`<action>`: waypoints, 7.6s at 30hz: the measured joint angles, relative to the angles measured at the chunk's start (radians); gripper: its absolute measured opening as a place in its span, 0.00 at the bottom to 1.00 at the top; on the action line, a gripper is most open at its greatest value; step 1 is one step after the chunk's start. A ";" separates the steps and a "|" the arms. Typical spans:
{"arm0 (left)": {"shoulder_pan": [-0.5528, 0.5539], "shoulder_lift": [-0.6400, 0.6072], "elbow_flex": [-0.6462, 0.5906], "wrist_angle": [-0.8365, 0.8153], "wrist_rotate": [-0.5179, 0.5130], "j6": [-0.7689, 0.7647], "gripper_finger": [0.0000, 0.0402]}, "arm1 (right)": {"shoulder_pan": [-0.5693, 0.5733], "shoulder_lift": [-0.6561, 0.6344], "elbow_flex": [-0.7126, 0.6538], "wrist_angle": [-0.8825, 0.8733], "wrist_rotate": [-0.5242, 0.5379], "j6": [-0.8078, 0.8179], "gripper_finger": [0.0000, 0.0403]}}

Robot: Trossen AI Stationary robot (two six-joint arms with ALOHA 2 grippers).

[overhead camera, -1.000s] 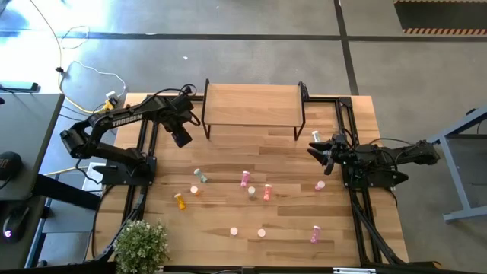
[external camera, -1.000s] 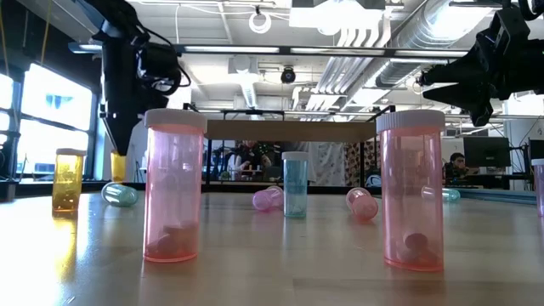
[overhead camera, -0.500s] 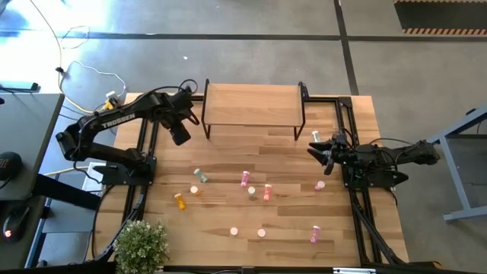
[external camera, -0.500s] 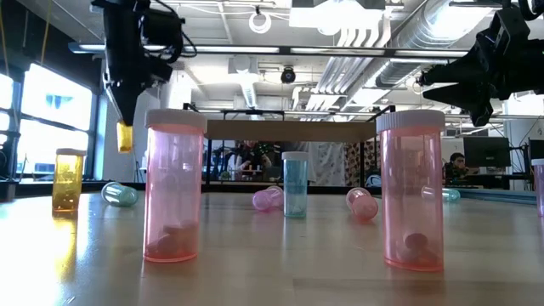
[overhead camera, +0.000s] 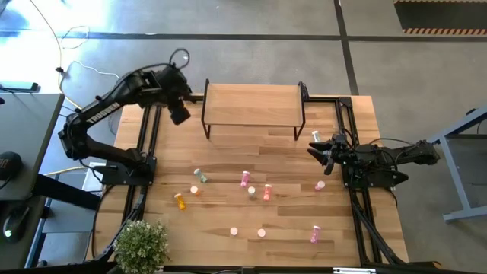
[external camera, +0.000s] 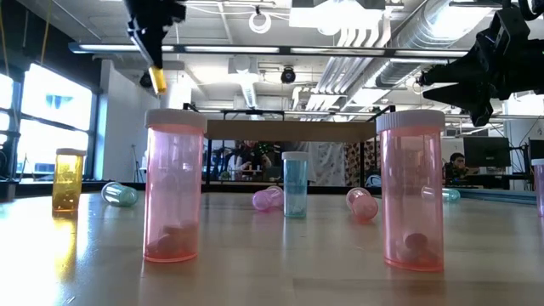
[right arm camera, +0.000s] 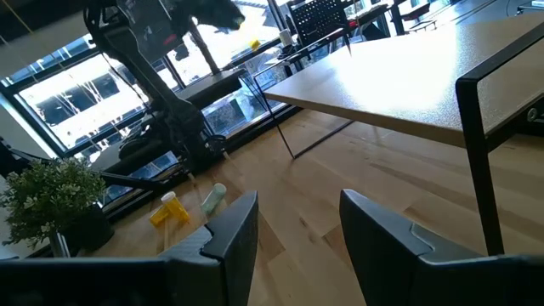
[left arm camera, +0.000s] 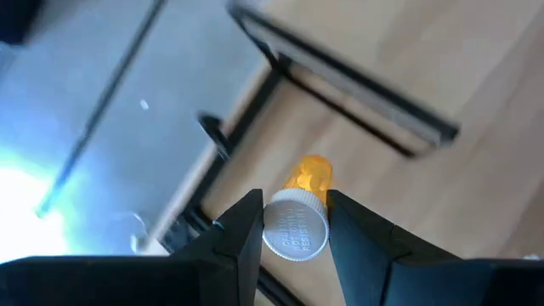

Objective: Pick and place medicine bottles onto shelf by color
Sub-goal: Put the top orange pill bottle on the shelf, then put the center green pill bottle on the shelf

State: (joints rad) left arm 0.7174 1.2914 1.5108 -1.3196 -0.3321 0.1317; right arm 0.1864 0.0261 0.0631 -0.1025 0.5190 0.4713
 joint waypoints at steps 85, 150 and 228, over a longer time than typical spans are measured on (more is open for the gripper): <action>-0.005 0.758 0.650 -0.135 0.050 0.273 0.27 | 0.000 0.000 0.000 0.002 0.001 -0.008 0.39; -0.233 0.359 0.453 0.156 0.254 -0.119 0.54 | -0.001 0.145 0.400 -0.140 0.028 -0.168 0.39; -1.014 -0.082 -0.553 0.867 0.105 -0.600 0.54 | 0.063 1.754 0.671 0.643 -0.392 -0.130 0.55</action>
State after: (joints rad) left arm -0.2966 1.2098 0.9581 -0.4526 -0.2267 -0.4686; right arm 0.2493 1.7802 0.7345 0.5406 0.1272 0.3411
